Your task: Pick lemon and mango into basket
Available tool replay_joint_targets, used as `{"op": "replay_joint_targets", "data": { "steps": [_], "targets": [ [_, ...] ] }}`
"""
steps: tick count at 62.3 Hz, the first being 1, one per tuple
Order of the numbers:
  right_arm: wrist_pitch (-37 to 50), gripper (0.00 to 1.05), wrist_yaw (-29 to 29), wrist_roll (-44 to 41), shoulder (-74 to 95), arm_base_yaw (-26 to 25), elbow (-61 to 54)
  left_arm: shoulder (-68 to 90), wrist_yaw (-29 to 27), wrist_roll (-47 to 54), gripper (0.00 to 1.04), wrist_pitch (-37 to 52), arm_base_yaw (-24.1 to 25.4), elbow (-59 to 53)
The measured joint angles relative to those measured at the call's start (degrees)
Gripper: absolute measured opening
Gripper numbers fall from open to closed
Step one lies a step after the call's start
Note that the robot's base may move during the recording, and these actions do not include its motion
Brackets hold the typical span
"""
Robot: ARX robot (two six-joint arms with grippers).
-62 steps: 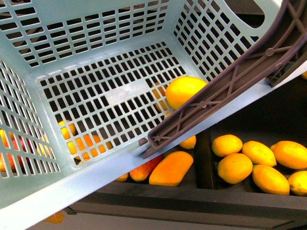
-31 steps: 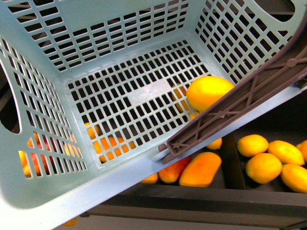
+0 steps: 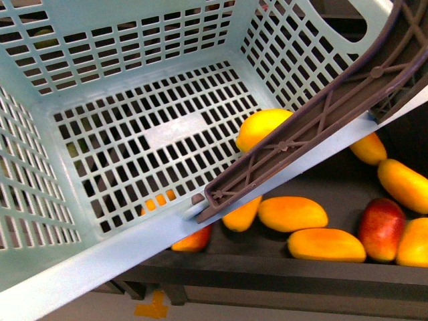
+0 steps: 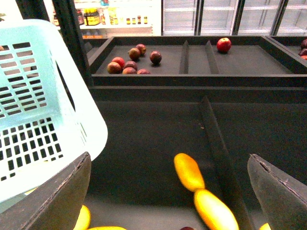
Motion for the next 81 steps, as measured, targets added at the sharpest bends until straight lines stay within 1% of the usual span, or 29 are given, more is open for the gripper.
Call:
{"op": "replay_joint_targets", "data": {
  "steps": [23, 36, 46, 48, 50, 51, 52, 54, 56, 58, 60, 65, 69, 73, 81],
  "targets": [
    [0.0, 0.96, -0.02, 0.0, -0.04, 0.0, 0.0, 0.0, 0.09, 0.13, 0.05, 0.0, 0.02, 0.0],
    [0.0, 0.96, -0.24, 0.0, -0.04, 0.07, 0.0, 0.0, -1.73, 0.83, 0.05, 0.0, 1.07, 0.0],
    [0.0, 0.96, -0.15, 0.0, -0.04, 0.04, 0.0, 0.0, -0.35, 0.87, 0.05, 0.0, 0.66, 0.0],
    [-0.52, 0.96, 0.81, 0.44, -0.02, 0.15, 0.13, 0.0, -0.07, 0.61, 0.05, 0.0, 0.55, 0.0],
    [-6.75, 0.96, 5.29, 2.75, 0.61, 1.03, 2.01, 0.0, 0.09, 0.5, 0.05, 0.0, 0.44, 0.0],
    [-12.07, 0.96, 8.11, 4.68, 1.36, 1.38, 4.0, 0.0, 0.09, 0.46, 0.05, 0.0, 0.42, 0.0],
    [-14.58, 0.96, 9.31, 5.7, 1.95, 1.4, 5.01, 0.0, 0.24, 0.44, 0.05, -0.02, 0.35, 0.0],
    [-23.28, 0.96, 13.88, 9.64, 5.07, 0.52, 9.09, 0.0, 0.2, 0.31, 0.05, 0.0, 0.28, 0.0],
    [-27.74, 0.96, 14.38, 11.76, 8.0, -0.52, 11.63, 0.0, 0.22, 0.2, 0.05, 0.0, 0.22, 0.0],
    [-29.38, 0.96, 14.12, 13.44, 10.16, -1.42, 12.85, -0.02, 0.22, 0.2, 0.05, 0.0, 0.13, 0.0],
    [-29.66, 0.96, 13.49, 15.1, 13.66, -2.82, 14.08, 0.0, 0.24, 0.22, 0.05, 0.0, 0.09, 0.0],
    [-26.64, 0.96, 10.38, 19.1, 25.2, -6.56, 18.27, 0.02, 0.42, 0.09, 0.05, 0.0, 0.09, 0.0],
    [-24.83, 0.96, 10.05, 21.49, 33.09, -8.44, 21.68, 0.0, 0.42, 0.0, 0.05, 0.0, 0.09, 0.0],
    [-23.82, 0.96, 9.38, 23.76, 40.74, -9.46, 24.92, 0.0, 0.26, 0.04, 0.05, 0.0, 0.09, 0.0],
    [-21.88, 0.96, 8.26, 26.91, 53.09, -9.35, 29.27, 0.0, -0.24, 0.09, 0.05, 0.0, 0.15, 0.0]
  ]
}}
